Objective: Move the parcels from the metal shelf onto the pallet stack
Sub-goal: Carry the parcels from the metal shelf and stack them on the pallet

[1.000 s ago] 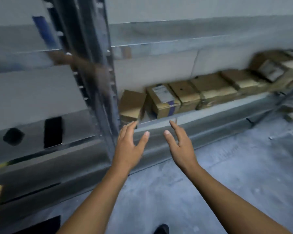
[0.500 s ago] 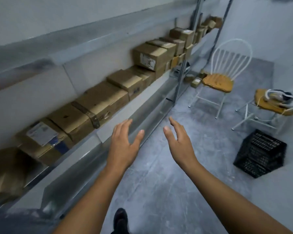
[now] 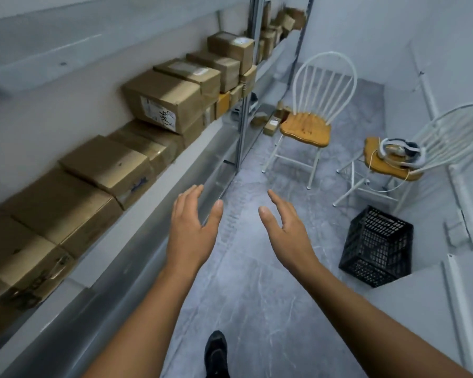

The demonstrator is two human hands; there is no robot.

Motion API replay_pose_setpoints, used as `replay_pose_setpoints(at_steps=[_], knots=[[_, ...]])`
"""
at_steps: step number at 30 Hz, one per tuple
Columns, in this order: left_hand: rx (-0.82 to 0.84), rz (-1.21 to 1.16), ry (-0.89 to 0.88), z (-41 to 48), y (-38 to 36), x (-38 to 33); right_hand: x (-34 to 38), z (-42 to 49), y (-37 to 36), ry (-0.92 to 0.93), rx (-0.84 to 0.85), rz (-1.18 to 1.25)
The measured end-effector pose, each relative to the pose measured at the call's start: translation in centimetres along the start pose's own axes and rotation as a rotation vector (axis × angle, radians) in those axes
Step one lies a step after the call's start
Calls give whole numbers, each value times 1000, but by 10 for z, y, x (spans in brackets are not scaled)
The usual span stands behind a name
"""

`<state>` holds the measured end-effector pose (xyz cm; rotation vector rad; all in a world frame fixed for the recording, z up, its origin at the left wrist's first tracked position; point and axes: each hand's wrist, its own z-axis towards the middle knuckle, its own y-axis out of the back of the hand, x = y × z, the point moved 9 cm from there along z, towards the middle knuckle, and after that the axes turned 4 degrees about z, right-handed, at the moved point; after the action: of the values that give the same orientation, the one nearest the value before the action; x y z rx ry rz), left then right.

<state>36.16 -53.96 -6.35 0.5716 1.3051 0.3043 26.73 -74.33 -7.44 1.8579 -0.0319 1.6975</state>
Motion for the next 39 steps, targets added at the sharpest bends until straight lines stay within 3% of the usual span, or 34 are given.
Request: replay_pose_setpoints(at_steps=[7,12,17,27,33,39], knots=[[-18,27,-11,100,-51,-36,1,116,35,30,-16,40],[-51,79,24,144,-83,-40,-8,190,30,63,80,120],[-224,141,149,183,-87,-40,-16,263,13,60,279,203],[-638,46,434,224,-65,-32,30,368,-26,219,591,196],[-811,-8,542,258,-35,5,58,410,-86,268,662,148],[-869,-188,667,310,-37,58,64,446,-121,288,680,73]])
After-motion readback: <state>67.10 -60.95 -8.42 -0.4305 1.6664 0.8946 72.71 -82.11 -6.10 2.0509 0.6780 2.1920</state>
